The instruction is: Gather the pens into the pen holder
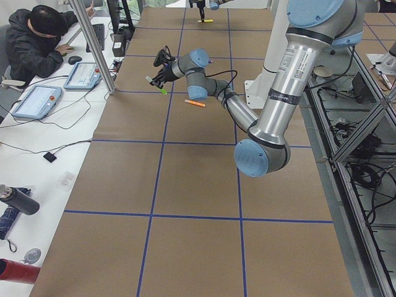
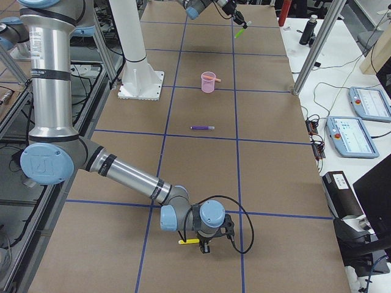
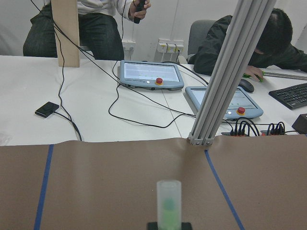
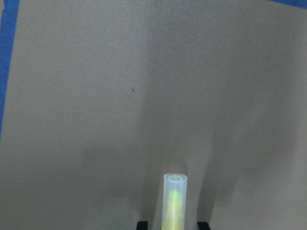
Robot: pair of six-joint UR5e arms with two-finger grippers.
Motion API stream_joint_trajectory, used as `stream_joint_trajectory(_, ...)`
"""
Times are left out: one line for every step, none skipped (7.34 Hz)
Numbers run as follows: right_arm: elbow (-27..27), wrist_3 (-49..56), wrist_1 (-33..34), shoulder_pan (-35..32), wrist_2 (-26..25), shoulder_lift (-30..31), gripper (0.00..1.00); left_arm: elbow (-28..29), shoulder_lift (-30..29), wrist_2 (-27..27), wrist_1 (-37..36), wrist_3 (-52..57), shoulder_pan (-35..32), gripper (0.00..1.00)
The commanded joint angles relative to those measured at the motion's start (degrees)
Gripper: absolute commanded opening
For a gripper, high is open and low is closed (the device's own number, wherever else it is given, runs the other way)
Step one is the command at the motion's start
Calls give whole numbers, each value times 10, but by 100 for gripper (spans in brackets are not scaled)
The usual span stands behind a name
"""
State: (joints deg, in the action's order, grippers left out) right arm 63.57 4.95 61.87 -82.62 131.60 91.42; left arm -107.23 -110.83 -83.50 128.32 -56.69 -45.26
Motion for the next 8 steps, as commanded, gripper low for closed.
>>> stream_joint_trajectory(0, 0, 1, 1, 0, 1, 40, 0, 0, 0, 1, 0, 0, 0)
stream_joint_trajectory(0, 1, 1, 2, 0, 0, 40, 0, 0, 0, 1, 0, 0, 0)
stream_joint_trajectory(0, 1, 1, 2, 0, 1, 40, 0, 1, 0, 1, 0, 0, 0)
stream_joint_trajectory(-1, 0, 1, 2, 0, 0, 29, 0, 0, 0, 0, 0, 0, 0)
stream_joint_trajectory(0, 1, 2, 2, 0, 0, 21, 0, 0, 0, 0, 0, 0, 0)
stream_joint_trajectory(0, 1, 2, 2, 0, 1, 14, 0, 0, 0, 0, 0, 0, 0)
stream_joint_trajectory(-1, 0, 2, 2, 0, 1, 2, 0, 0, 0, 0, 0, 0, 0)
stream_joint_trajectory(1, -1, 1, 2, 1, 1, 0, 0, 0, 0, 0, 0, 0, 0)
